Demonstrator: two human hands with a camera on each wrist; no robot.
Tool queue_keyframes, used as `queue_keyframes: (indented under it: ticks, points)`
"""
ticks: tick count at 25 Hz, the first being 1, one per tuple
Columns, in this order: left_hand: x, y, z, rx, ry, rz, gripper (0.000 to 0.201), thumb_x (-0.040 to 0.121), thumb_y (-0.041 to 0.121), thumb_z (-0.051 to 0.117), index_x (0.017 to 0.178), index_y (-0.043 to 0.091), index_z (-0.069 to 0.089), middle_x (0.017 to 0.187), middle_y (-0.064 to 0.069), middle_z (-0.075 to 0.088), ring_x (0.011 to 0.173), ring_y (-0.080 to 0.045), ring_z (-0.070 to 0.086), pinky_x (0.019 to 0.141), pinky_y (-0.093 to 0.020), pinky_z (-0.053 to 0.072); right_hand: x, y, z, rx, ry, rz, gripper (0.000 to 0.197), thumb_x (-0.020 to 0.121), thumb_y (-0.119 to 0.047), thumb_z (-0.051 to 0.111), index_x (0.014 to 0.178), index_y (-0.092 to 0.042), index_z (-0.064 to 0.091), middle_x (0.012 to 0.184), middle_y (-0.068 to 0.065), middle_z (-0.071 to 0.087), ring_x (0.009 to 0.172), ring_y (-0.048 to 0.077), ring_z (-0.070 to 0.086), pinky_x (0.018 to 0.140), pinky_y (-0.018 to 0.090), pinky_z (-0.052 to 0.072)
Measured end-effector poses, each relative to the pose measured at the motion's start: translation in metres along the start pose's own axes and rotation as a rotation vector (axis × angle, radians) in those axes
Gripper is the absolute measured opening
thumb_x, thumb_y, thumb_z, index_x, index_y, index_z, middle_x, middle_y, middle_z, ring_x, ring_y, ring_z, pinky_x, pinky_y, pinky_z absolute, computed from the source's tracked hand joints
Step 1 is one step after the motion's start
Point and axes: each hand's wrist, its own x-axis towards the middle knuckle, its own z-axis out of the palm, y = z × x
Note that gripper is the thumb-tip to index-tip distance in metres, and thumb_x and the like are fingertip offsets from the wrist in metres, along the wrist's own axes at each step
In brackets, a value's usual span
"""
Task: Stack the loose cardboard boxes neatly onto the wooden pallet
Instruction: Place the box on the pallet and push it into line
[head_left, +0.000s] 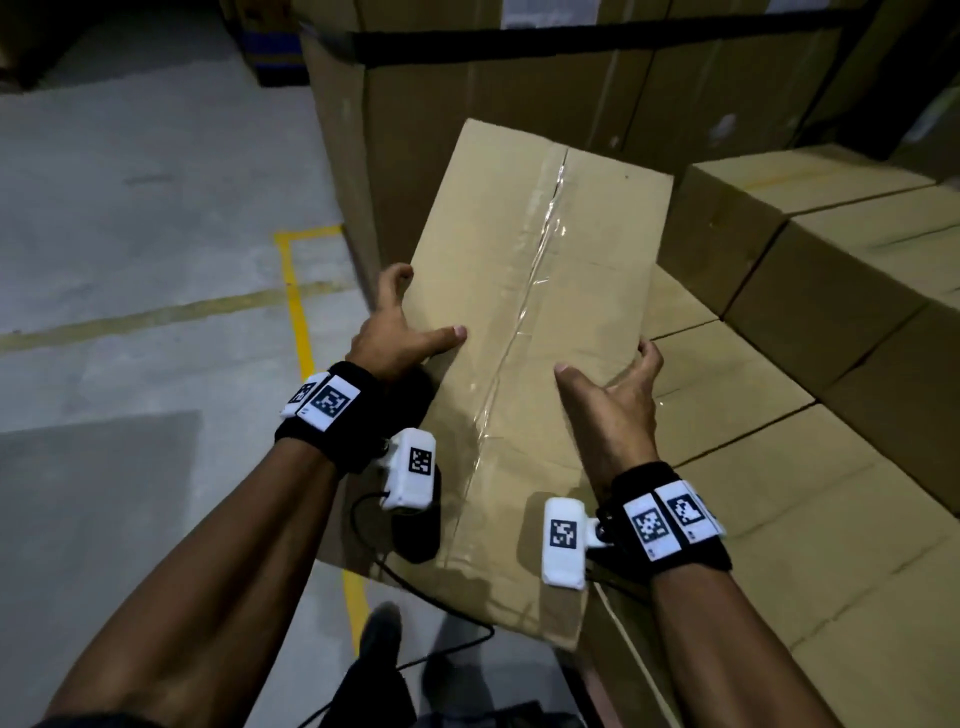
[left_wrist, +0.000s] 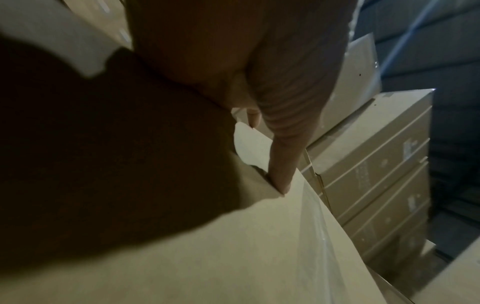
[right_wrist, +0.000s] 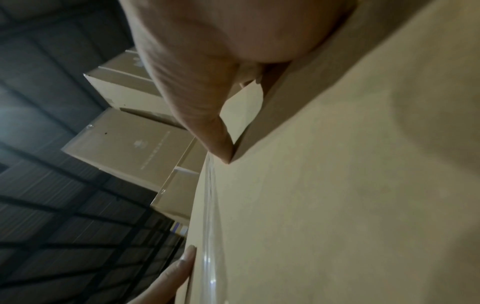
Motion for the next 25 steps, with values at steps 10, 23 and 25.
queue_keyframes:
  ticks: [10,23,25]
  points:
    - [0.239,0.016,0.027,-0.058,-0.386,0.089,0.1,0.044,0.063,0.082,0.128,0.046,0.031,0.114,0.023,0.047,0.118,-0.018,0.051,0.101,-0.051,0.048,0.117,-0.049,0.084,-0.07,0.397,0.114,0.097,0.057,-0.061,0.077,0.136,-0.048,0.022,0.108,-0.013,0.065,0.098,0.025,0.065,0.093,0.044,0.055]
    - [0.446,0.05,0.169,-0.023,-0.709,0.146,0.093,0.075,0.022,0.087,0.146,0.016,0.027,0.137,0.001,0.041,0.116,-0.014,0.043,0.103,-0.029,0.038,0.298,-0.05,0.099,0.137,0.624,0.206,0.095,0.078,-0.02,0.083,0.149,-0.025,0.021,0.123,0.001,0.061,0.107,0.019,0.061,0.095,0.034,0.051]
    - [0.463,0.051,0.186,-0.025,-0.752,0.118,0.093,0.076,0.021,0.086,0.147,0.014,0.026,0.134,0.003,0.039,0.115,-0.015,0.044,0.1,-0.028,0.038,0.315,-0.047,0.098,0.153,0.638,0.232,0.096,0.077,-0.021,0.084,0.149,-0.025,0.02,0.123,0.001,0.06,0.106,0.019,0.06,0.093,0.032,0.049]
